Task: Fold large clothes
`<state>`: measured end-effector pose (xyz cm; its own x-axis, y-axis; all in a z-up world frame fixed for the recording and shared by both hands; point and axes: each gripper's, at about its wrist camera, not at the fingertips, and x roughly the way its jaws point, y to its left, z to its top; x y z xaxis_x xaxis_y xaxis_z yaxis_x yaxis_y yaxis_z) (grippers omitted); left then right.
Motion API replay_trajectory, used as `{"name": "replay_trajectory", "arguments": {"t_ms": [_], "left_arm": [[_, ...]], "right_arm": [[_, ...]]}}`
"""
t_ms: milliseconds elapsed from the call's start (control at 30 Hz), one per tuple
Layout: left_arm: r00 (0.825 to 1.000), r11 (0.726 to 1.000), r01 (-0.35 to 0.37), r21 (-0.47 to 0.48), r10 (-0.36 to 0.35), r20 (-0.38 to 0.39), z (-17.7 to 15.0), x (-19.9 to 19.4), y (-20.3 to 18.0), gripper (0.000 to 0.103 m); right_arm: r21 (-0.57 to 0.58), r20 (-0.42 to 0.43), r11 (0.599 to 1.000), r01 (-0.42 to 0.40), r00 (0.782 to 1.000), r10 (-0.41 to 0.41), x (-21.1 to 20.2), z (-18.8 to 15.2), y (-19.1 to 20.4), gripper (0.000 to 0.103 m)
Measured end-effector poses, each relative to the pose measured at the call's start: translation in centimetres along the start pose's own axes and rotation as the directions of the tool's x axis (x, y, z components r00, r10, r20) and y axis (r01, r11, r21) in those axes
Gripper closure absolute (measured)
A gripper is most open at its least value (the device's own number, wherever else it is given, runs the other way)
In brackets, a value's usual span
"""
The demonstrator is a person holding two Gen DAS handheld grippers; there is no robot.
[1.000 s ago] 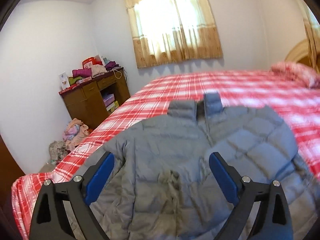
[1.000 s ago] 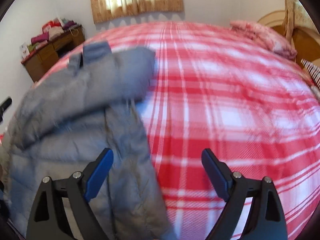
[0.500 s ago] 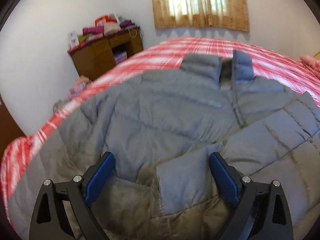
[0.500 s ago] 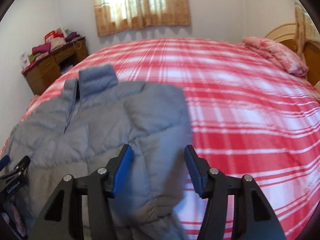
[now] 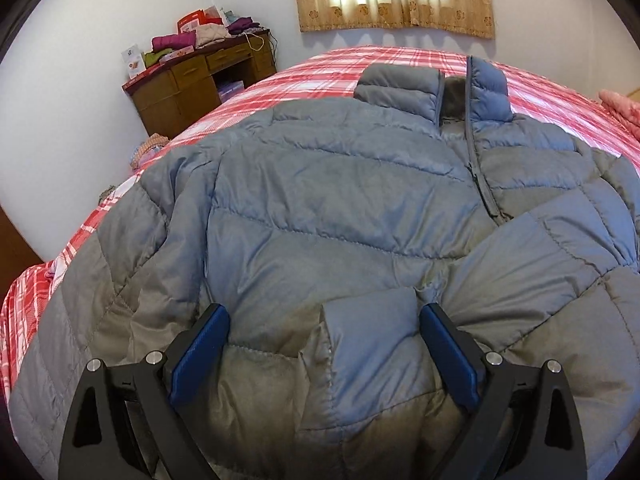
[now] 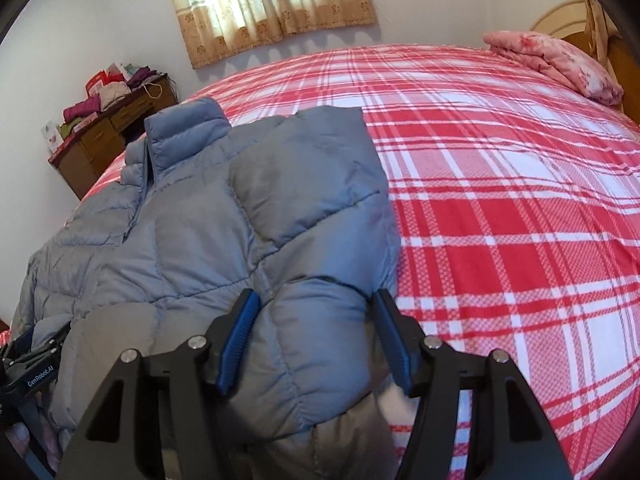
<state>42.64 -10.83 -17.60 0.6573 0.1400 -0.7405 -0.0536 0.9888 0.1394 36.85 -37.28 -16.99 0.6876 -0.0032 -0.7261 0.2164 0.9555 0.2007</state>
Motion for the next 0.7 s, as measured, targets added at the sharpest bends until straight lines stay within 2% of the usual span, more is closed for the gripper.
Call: {"name": "replay_trajectory", "arguments": {"t_ms": [233, 467, 600, 667, 700], "left_arm": [[1.0, 1.0, 0.011, -0.008, -0.011, 0.013, -0.5, -0.3, 0.4, 0.006], [1.0, 1.0, -0.008, -0.001, 0.008, 0.009, -0.1, 0.3, 0.1, 0.005], [1.0, 1.0, 0.012, -0.002, -0.012, -0.023, 0.7, 0.1, 0.5, 0.004], [0.999, 0.997, 0.051, -0.052, -0.05, 0.018, 0.7, -2.4, 2.3, 0.005], [0.996, 0.995, 0.076, -0.069, -0.073, 0.044, 0.6, -3.5, 3.0, 0.005]], "right_arm": [[0.001, -0.002, 1.0, -0.002, 1.0, 0.002, -0.3, -0.7, 0.1, 0.04], [-0.019, -0.013, 0.999, 0.029, 0.999, -0.029, 0.1, -0.8, 0.5, 0.038], [-0.089, -0.042, 0.995, 0.054, 0.997, -0.057, 0.3, -0.6, 1.7, 0.024], [-0.112, -0.017, 0.988, 0.109, 0.994, -0.112, -1.2, -0.7, 2.4, 0.024], [-0.103, 0.018, 0.99, 0.096, 0.995, -0.094, -2.6, -0.9, 2.7, 0.023]]}}
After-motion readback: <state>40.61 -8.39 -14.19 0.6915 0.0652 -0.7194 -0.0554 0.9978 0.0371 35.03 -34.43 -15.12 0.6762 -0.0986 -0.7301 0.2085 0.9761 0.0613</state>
